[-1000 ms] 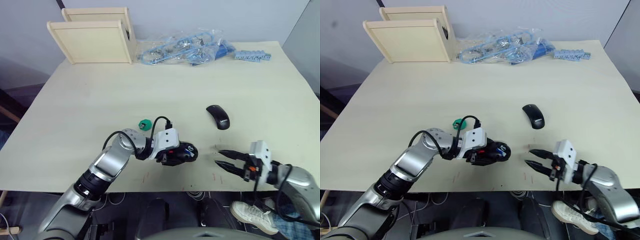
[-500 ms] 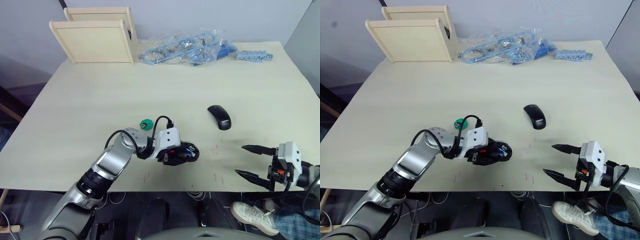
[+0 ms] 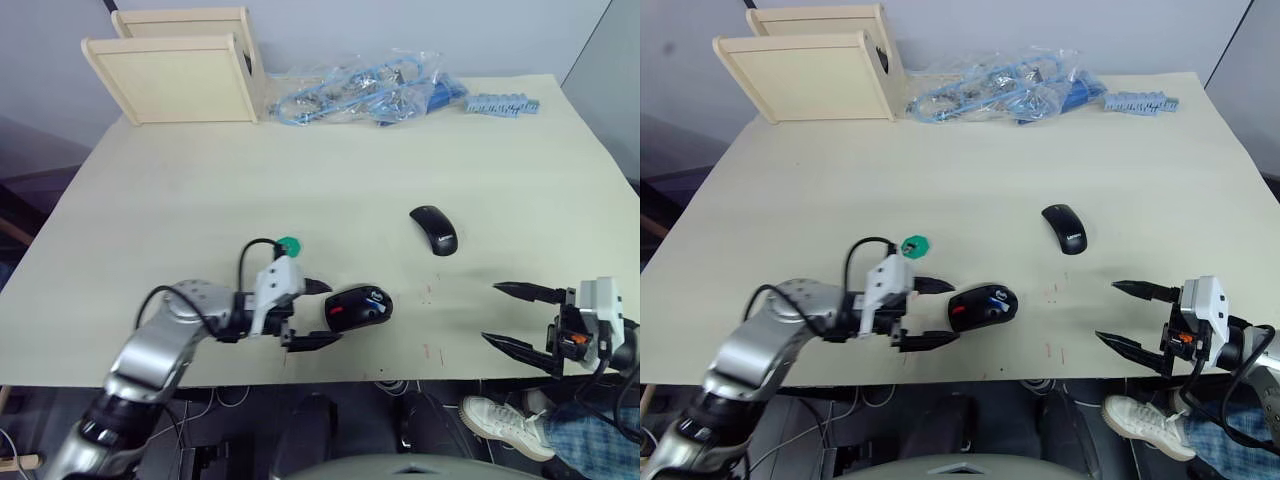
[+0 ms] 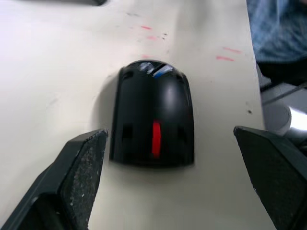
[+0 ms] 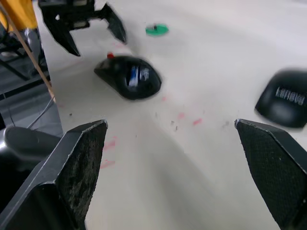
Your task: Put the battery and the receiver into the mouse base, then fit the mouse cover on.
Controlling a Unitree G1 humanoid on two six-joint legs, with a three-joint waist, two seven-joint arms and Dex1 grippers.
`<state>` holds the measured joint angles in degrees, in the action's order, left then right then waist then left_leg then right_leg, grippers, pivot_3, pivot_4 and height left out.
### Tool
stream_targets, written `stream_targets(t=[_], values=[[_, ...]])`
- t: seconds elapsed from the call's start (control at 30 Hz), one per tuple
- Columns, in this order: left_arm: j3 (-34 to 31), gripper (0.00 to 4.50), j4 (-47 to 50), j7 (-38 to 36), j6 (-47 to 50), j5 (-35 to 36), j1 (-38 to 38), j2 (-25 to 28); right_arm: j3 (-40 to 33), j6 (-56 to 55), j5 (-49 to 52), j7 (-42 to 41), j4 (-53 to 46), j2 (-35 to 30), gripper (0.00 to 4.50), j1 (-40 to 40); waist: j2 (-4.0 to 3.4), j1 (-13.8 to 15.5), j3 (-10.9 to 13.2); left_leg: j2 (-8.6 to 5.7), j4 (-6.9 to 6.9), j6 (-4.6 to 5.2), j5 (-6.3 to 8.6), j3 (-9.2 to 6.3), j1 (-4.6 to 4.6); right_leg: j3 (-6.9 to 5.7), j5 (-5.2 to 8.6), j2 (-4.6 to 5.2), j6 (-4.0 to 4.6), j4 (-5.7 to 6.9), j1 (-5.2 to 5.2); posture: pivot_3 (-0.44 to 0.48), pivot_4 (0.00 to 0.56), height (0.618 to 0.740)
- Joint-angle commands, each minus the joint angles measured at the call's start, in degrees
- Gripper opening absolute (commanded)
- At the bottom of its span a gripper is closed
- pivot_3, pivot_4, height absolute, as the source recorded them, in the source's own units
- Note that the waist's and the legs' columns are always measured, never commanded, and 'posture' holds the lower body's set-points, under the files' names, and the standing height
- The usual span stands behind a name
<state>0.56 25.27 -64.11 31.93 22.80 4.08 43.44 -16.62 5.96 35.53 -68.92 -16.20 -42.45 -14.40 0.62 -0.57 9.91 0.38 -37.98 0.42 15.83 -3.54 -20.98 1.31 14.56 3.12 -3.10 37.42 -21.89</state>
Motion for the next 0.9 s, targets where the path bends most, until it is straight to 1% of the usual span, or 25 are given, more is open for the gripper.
stream_targets(t=[0.03, 0.17, 0.27, 0.33, 0.37, 0.5, 0.7, 0.8, 0.9], values=[[-8.3, 4.46, 4.0, 2.1, 0.3, 7.1, -3.8, -1.4, -2.0, -4.3, -0.2, -1.3, 1.1, 1.4, 4.5, 0.1, 0.02, 0.1, 0.0, 0.0, 0.0, 0.0, 0.0, -0.01, 0.0, -0.01, 0.0, 0.01, -0.01, -0.03, 0.02, 0.0, 0.15, 0.74], [-14.4, 4.46, 4.2, 4.0, 1.3, 9.7, -8.7, -0.5, -1.7, -3.9, 0.9, -1.5, 1.5, 1.8, 4.5, 0.5, 0.04, 0.0, 0.1, 0.0, 0.0, -0.01, 0.0, 0.0, -0.03, 0.01, -0.01, 0.04, -0.01, -0.07, 0.0, 0.0, 0.15, 0.74], [-17.4, 4.46, 3.7, 4.7, 1.6, 11.7, -10.6, -0.4, -1.6, -3.1, 1.7, -1.0, 1.6, 2.2, 4.5, 1.0, 0.04, 0.0, 0.1, 0.0, 0.0, 0.0, 0.0, 0.0, 0.0, 0.02, 0.02, 0.03, 0.06, -0.04, 0.0, 0.0, 0.15, 0.74], [-23.4, 4.46, 3.0, 7.1, 2.4, 14.3, -13.6, -2.1, -1.7, -4.3, 2.4, -2.4, 2.7, 2.7, 4.5, 1.2, 0.04, -0.1, 0.1, 0.0, 0.0, -0.01, 0.0, 0.02, 0.0, 0.02, 0.02, 0.03, 0.05, -0.05, 0.0, 0.0, 0.15, 0.74], [-25.3, 4.46, 2.5, 7.8, 2.7, 15.1, -14.6, -2.5, -1.6, -4.7, 2.4, -2.9, 2.8, 2.9, 4.5, 1.2, 0.04, -0.2, 0.1, 0.01, 0.0, -0.01, 0.01, 0.03, 0.0, 0.03, 0.01, 0.03, 0.05, -0.05, 0.0, 0.0, 0.15, 0.74], [-30.0, 4.46, 1.5, 10.6, 4.1, 17.9, -17.1, -3.4, -2.1, -4.7, 3.1, -3.1, 3.2, 3.3, 4.5, 1.7, 0.04, -0.1, 0.3, 0.03, 0.08, -0.01, 0.01, 0.0, 0.01, 0.01, 0.0, 0.03, 0.03, -0.07, -0.02, 0.0, 0.15, 0.74], [-33.2, 4.46, -0.7, 14.5, 5.2, 19.5, -16.8, -3.3, -1.9, -6.4, 2.0, -2.8, 3.4, 4.3, 4.5, 0.8, 0.08, 0.2, 0.3, 0.0, 0.07, -0.02, 0.01, 0.01, 0.01, 0.02, 0.1, 0.06, 0.2, -0.07, -0.01, 0.0, 0.15, 0.74], [-32.0, 4.46, -1.5, 16.2, 5.4, 18.9, -15.4, -3.1, -0.3, -9.3, -0.3, -3.0, 4.0, 5.8, 4.5, 0.1, 0.1, 0.2, 0.3, 0.0, 0.08, -0.02, 0.01, 0.0, 0.0, 0.01, 0.09, 0.04, 0.19, -0.06, -0.02, 0.0, 0.15, 0.74], [-30.2, 4.46, -2.1, 16.7, 5.0, 17.7, -14.2, -2.6, 0.2, -12.1, -0.2, -3.6, 4.0, 8.1, 4.5, 0.2, 0.1, 0.0, 0.3, -0.01, 0.08, -0.02, 0.01, 0.04, 0.02, 0.04, 0.09, 0.05, 0.2, -0.05, -0.01, 0.0, 0.15, 0.74]])
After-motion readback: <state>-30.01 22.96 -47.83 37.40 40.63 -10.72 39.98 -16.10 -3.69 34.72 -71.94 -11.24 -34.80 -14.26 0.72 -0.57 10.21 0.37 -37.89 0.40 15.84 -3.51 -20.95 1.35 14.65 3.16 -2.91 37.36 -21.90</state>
